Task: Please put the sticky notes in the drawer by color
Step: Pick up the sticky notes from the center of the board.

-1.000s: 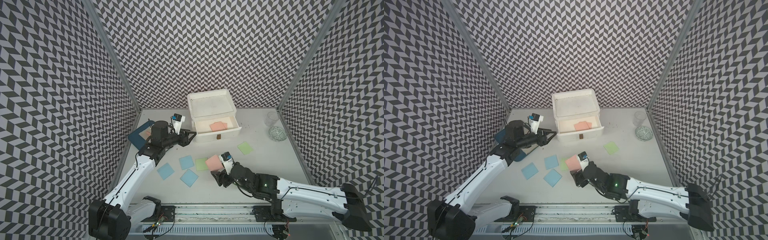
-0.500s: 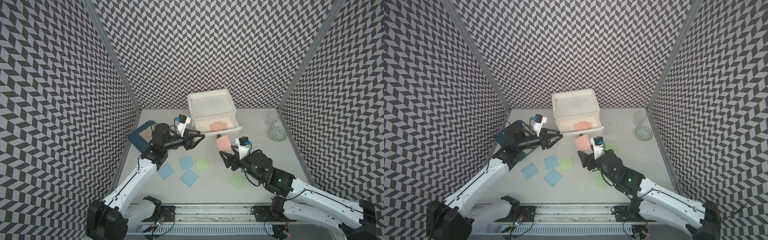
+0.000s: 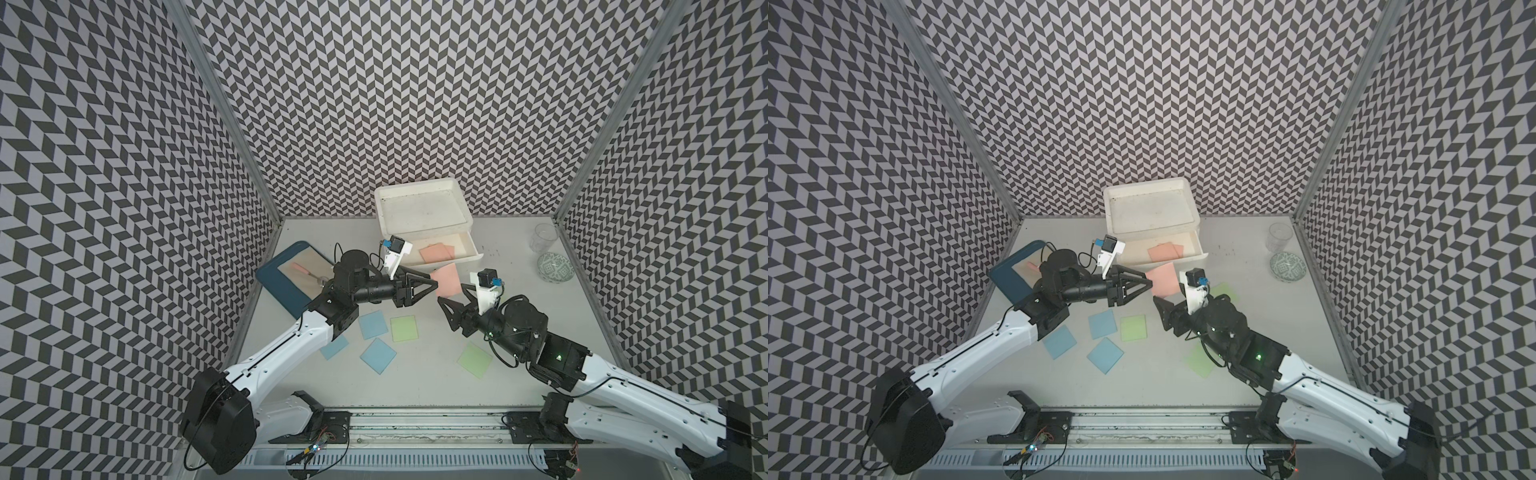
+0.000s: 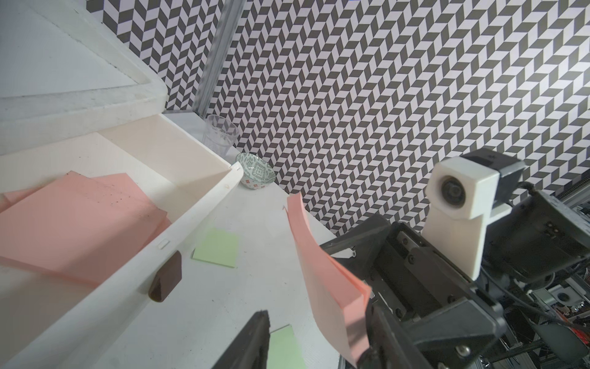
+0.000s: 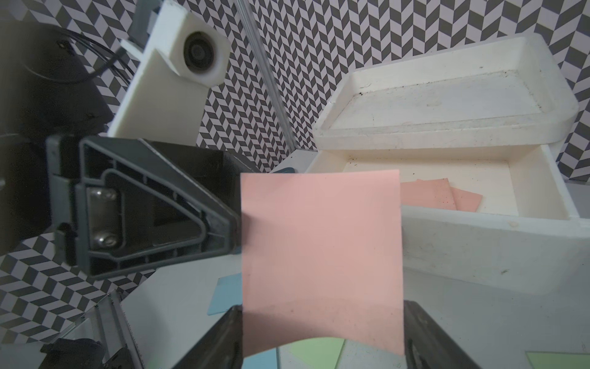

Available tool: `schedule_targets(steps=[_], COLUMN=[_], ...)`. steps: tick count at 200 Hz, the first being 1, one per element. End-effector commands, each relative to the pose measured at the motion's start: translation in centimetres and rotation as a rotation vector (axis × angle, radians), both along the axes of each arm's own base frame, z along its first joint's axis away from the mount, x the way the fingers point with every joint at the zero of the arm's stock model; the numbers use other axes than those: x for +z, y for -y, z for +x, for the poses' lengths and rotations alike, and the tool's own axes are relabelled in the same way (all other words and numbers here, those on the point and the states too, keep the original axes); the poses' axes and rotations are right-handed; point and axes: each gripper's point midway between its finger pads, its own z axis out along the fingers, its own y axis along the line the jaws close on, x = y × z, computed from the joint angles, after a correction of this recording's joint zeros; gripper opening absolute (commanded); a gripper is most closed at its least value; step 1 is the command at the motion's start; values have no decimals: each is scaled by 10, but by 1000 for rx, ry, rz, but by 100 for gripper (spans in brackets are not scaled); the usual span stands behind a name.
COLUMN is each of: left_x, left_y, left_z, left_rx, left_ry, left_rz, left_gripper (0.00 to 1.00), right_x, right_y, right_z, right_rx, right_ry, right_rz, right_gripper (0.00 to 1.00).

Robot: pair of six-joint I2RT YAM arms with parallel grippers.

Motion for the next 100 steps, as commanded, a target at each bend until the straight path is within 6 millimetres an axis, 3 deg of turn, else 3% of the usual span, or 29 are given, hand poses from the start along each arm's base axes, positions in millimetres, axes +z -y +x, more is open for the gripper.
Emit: schedule_targets(steps=[1,48,75,100], left_x=[18,8,8,10], left_y=[7,7,3,-1], left_z=[4,16,22,28], left_rx=[13,71,114,140], left_ry=[32,-13,1,14], left_rz=[-33,-4,23,39], left_gripper=[54,37,12,10], right_x=[21,15,15,17], right_y=[-5,-8,-5,-2], right_z=[4,8,9,9], right_rx=[5,4,-12,-16], right_ry=[52,51,60,61], right_rz=[34,12,8,8], right_gripper=[77,77,80,87])
